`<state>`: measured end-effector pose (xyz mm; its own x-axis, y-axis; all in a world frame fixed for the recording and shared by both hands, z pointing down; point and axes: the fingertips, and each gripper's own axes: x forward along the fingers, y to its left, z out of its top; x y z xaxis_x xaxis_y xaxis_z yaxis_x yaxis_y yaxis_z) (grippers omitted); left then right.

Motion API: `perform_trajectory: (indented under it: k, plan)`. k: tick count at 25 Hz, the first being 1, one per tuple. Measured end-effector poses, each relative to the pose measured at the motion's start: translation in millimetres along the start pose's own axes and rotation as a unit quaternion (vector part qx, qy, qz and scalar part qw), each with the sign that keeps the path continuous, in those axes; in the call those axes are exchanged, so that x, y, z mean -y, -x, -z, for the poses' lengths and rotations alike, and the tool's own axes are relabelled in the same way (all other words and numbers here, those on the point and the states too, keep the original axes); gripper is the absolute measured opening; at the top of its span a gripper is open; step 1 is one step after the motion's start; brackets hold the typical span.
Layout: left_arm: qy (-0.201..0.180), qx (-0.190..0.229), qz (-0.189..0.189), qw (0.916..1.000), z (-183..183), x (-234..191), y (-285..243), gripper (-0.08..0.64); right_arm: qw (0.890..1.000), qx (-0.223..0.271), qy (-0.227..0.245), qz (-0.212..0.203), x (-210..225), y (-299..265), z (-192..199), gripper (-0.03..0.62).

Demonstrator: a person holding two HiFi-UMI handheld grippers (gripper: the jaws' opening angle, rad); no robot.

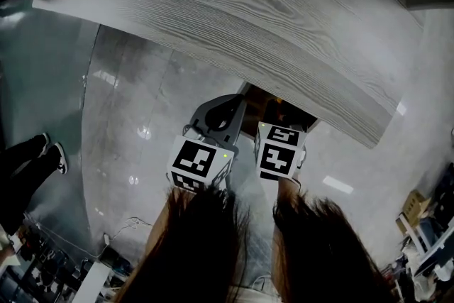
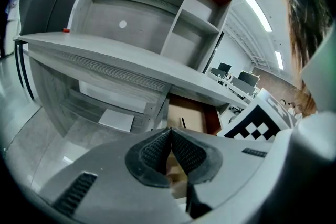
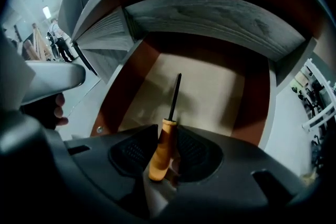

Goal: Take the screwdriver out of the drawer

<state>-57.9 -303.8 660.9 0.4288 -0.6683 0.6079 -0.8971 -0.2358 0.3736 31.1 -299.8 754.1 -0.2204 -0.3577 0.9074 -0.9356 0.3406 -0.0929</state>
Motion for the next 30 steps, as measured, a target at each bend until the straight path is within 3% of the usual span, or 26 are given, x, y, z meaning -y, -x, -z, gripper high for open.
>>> perform_trajectory:
  k: [12,23,30]
  plan:
    - [0.014,0.005,-0.019,0.9997,3.0,-6.3,3.4,0.017,0.999,-0.004,-0.034,0.037,4.7,-6.7,3.9,0.107]
    - [0.014,0.005,-0.026,0.9995,6.9,-3.5,13.6,0.017,0.993,-0.001,-0.118,-0.01,9.7,0.4,3.5,0.086]
    - [0.01,0.0,-0.026,0.9996,8.5,-5.8,18.1,0.017,0.992,0.009,-0.127,-0.021,5.7,11.8,-4.0,0.086]
